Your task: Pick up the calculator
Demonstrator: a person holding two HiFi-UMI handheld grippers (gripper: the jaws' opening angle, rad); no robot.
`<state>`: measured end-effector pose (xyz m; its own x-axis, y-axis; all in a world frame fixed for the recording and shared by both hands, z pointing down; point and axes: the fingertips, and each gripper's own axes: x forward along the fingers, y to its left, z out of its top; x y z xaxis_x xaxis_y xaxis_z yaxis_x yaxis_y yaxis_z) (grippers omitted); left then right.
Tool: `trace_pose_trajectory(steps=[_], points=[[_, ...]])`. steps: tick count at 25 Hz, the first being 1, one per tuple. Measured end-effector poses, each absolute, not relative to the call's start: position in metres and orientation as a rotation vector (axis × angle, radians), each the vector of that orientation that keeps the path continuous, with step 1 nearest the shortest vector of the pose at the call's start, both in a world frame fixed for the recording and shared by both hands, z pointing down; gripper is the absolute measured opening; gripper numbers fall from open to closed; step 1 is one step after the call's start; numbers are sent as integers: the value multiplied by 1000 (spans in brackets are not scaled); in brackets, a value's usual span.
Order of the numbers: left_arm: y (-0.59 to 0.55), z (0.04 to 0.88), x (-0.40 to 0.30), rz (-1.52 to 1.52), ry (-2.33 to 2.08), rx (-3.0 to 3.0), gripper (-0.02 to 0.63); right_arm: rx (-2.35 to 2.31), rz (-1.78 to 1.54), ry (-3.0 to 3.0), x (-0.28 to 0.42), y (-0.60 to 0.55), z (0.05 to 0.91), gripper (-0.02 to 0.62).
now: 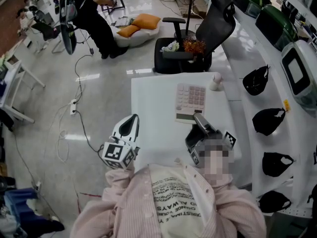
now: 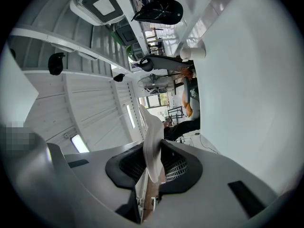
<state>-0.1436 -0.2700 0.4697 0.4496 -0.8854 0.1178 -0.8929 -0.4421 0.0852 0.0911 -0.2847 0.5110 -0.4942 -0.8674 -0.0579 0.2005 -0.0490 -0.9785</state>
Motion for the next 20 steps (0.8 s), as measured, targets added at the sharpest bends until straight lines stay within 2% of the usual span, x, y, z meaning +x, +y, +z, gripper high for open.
trace_pose_trajectory(steps=[20], points=[[-278, 485, -129, 130, -1516, 2577, 2, -781, -1697, 1367, 96, -286, 529, 66]])
